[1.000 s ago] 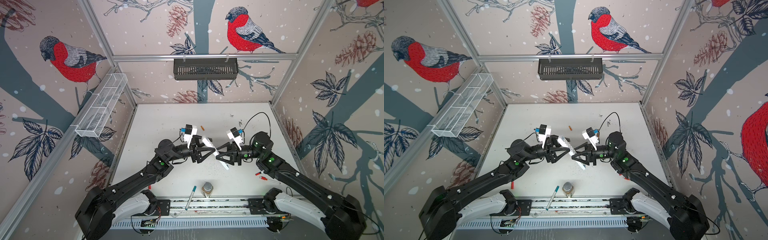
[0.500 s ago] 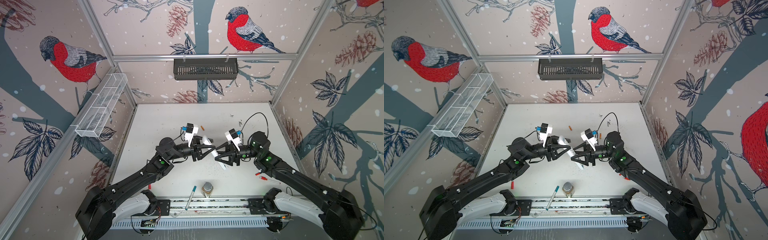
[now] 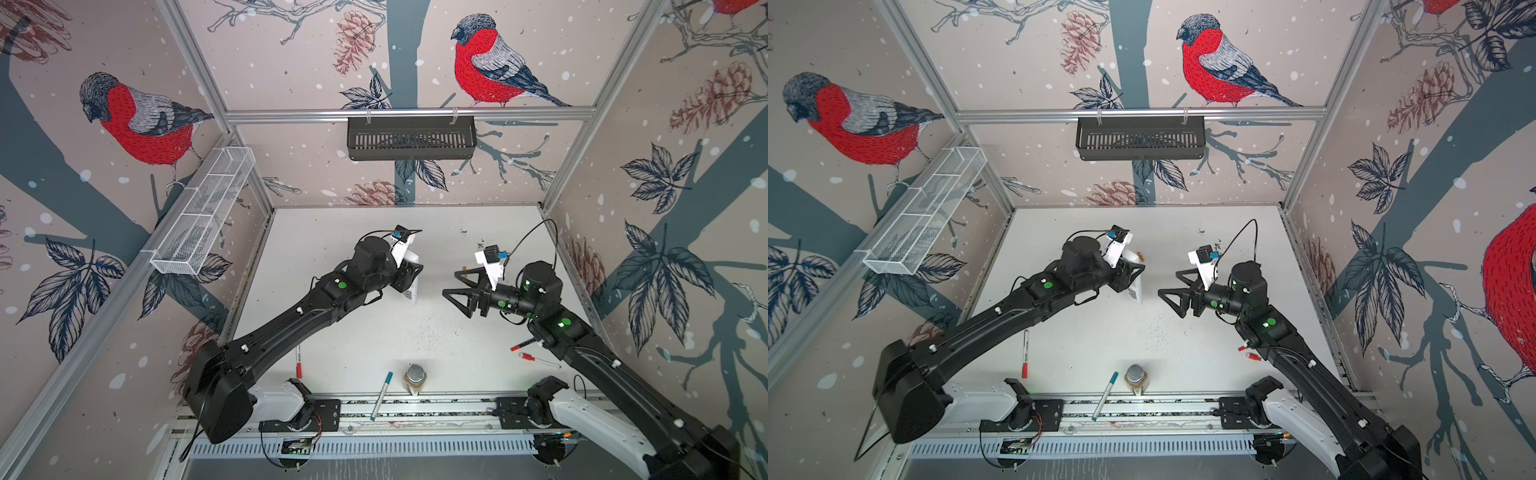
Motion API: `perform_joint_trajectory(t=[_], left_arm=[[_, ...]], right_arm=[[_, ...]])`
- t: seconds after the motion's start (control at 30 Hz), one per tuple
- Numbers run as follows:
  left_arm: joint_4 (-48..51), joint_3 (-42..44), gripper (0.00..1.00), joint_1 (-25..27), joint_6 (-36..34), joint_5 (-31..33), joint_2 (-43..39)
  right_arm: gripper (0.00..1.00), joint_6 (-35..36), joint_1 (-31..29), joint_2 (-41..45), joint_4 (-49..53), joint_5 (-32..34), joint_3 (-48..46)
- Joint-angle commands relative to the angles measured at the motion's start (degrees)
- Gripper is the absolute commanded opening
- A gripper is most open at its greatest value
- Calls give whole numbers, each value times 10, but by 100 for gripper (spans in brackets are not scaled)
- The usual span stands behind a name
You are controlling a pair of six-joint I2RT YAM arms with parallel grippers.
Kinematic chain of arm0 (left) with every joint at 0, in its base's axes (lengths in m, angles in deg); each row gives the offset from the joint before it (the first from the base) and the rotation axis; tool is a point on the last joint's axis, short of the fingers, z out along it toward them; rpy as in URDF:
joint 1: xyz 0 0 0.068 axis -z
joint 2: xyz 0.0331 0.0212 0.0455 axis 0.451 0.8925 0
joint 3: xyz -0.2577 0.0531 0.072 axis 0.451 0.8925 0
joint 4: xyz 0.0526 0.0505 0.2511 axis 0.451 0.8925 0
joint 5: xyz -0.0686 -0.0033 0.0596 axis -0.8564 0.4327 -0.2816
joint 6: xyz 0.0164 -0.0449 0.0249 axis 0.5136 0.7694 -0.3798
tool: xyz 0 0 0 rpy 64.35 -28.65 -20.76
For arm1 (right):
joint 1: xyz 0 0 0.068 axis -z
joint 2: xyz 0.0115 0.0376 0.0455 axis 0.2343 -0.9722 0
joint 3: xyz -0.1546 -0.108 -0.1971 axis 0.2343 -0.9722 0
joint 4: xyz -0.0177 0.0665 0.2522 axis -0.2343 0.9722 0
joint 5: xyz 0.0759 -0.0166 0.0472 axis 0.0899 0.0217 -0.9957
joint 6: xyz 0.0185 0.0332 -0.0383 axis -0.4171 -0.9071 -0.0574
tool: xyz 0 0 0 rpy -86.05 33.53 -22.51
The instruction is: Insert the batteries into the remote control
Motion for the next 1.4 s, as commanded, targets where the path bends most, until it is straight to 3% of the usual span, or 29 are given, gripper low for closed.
perform_joint_trajectory(t=[0.0,0.13,0.27,0.43,0.63,0.77,1.27,1.3,1.37], left_arm=[[142,-48,1,7,-69,67,45],[196,-99,1,32,-134,132,105],[244,-138,0,65,-189,158,171],[308,-198,0,114,-199,217,283],[325,-249,2,143,-195,190,374],[311,-269,19,144,-194,151,395],[260,-262,47,143,-201,97,419],[257,-261,51,141,-200,97,417],[251,-255,69,137,-197,94,404]], right_arm=[[99,-12,11,13,65,155,-3],[100,-37,29,18,112,242,-6],[100,-56,42,34,134,281,-19],[100,-64,46,60,173,334,-28],[100,-86,46,128,196,382,-44],[99,-92,44,163,194,380,-56],[99,-82,41,162,174,343,-65],[100,-82,42,162,173,340,-66],[100,-82,41,159,172,337,-66]])
